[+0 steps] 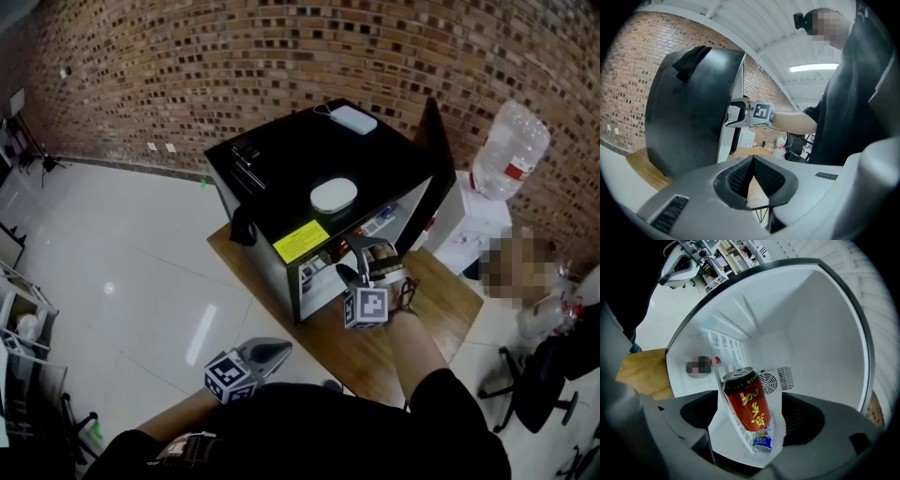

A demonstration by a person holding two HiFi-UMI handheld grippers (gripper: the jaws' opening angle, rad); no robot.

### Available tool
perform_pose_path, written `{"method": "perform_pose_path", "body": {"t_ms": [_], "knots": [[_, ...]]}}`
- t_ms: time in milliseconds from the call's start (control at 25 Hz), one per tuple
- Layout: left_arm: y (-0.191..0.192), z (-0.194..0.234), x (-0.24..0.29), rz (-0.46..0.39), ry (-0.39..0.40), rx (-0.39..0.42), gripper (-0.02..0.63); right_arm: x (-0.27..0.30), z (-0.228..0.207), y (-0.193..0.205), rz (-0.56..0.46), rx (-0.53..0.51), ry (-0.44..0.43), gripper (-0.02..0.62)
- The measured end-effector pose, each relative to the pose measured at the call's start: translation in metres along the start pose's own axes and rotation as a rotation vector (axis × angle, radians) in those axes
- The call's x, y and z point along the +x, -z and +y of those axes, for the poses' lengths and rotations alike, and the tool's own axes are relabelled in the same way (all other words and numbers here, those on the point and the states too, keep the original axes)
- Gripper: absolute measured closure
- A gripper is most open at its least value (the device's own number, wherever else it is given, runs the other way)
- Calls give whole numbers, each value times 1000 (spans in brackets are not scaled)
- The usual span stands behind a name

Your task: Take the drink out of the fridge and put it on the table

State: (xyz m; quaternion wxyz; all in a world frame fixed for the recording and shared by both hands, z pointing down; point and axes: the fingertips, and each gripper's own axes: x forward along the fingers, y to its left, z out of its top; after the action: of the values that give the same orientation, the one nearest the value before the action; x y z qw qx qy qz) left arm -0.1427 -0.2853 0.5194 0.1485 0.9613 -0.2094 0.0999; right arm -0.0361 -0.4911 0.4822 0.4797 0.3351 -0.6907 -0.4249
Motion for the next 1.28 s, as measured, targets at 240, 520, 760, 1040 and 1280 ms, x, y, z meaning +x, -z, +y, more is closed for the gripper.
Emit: {"method": "perform_pose_path", "body": {"t_ms": [240,520,760,1040,1280], "knots": [[1,0,-13,3,5,-1,613,19,8,8,93,-122,-57,181],[5,0,-15,10,18,8,612,47,21,13,139,-229,-131,186],[3,-3,-13,6,30,12,612,41,15,4,109,-293,-100,204],[-3,-7,-7,-15,75,23,612,22,19,12,82,-140,-149,245],[-12,-19,9,-46,178,93,612,-11,30,11,59,120,-140,245]]}}
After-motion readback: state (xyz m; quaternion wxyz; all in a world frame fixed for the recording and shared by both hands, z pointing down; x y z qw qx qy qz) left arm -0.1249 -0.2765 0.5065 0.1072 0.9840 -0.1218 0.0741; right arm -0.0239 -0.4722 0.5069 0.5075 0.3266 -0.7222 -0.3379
